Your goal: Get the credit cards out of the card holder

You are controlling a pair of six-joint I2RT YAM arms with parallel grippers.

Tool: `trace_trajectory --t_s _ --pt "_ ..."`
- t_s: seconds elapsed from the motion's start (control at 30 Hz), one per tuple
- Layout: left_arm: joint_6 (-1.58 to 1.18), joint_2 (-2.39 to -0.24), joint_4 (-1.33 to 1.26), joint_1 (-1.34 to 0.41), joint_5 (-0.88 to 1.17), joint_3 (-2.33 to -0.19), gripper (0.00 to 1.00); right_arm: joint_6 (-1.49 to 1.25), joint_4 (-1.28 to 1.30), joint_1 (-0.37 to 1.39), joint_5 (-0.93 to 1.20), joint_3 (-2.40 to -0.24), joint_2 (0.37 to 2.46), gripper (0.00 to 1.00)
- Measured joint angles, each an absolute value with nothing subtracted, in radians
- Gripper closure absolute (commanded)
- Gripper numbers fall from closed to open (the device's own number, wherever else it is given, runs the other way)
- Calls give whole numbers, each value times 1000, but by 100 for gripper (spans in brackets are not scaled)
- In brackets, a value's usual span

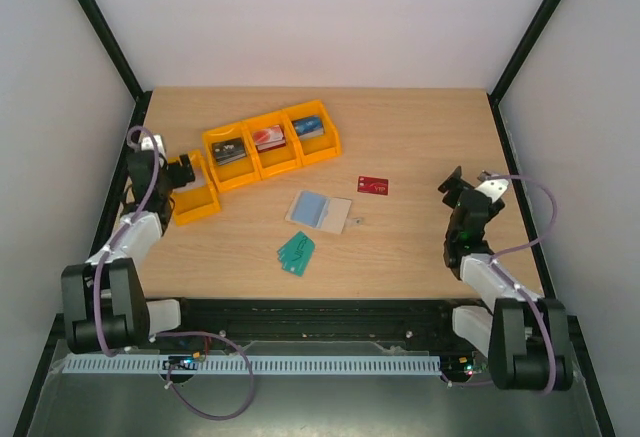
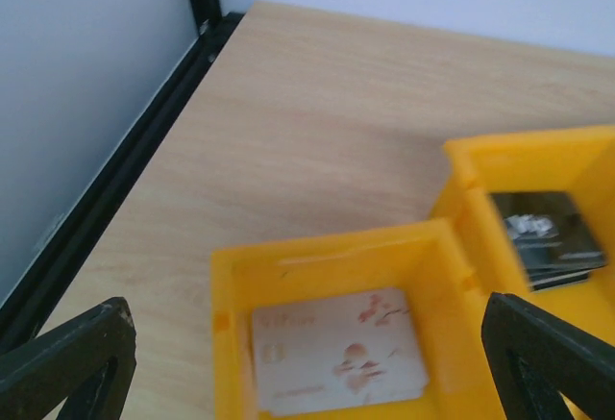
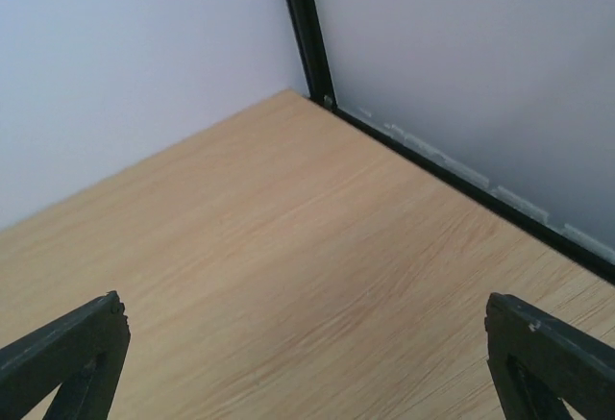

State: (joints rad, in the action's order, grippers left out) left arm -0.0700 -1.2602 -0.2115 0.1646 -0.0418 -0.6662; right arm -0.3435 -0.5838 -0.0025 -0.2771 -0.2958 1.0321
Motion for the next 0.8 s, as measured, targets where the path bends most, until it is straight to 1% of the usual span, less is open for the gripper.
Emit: trace_trajectory --t_s 0.17,0.33,0.47,0.63,0.73,0.8 --pt "-70 -1272 -459 179 -88 -470 1 -297 -813 -2 -207 -229 1175 2" --pt "-104 -1275 -645 168 -60 -381 1 -270 -1005 -3 -170 -178 1291 2" --pt "-101 -1306 -862 131 -24 -278 1 -246 -1079 -4 -146 -174 1340 2" --pt "-70 -1380 -1088 38 -2 -177 1 -227 -1325 -7 -125 -125 1508 1" --pt "-24 -1480 -1315 -31 -20 -117 0 -219 -1308 -7 -109 -133 1525 1" --pt "-3 -1542 -1400 -60 -32 -68 1 -213 -1308 -7 -99 -156 1527 1"
